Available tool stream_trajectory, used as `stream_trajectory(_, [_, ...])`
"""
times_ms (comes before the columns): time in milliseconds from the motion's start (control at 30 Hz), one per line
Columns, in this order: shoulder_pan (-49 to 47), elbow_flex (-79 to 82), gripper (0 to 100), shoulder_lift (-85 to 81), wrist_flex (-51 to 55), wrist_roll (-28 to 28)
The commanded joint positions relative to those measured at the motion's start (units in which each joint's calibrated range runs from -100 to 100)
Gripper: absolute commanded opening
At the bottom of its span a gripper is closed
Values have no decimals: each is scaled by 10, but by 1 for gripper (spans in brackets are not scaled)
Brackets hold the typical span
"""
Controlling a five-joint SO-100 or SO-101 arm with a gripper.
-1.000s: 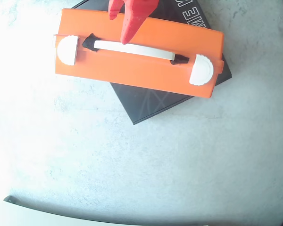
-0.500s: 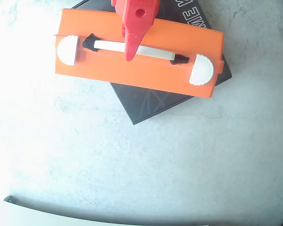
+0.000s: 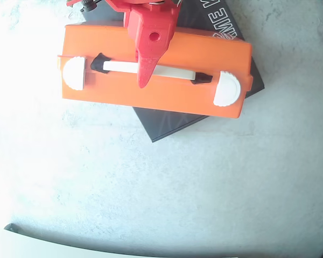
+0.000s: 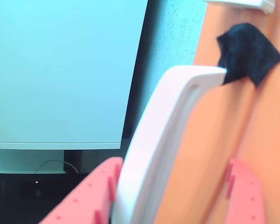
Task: Grab the white handle of the orange box
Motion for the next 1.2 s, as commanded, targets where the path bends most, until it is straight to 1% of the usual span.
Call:
stream_trajectory(0, [2,17,27,1,2,3])
stream_trajectory(133, [1,21,27,-14,2,3])
stream_trajectory(233, [1,54,27,-43,0,3])
stream_trajectory(300, [1,100,27,-75,-20,4])
stream_trajectory(400, [-10,201,27,-150,-82,5])
stream_trajectory(467, [-19,208,27,-175,-86,6])
stream_trajectory(800, [-20,216,27,-177,-88,5])
stream_trajectory(1167, [-12,271,27,-177,-86,7])
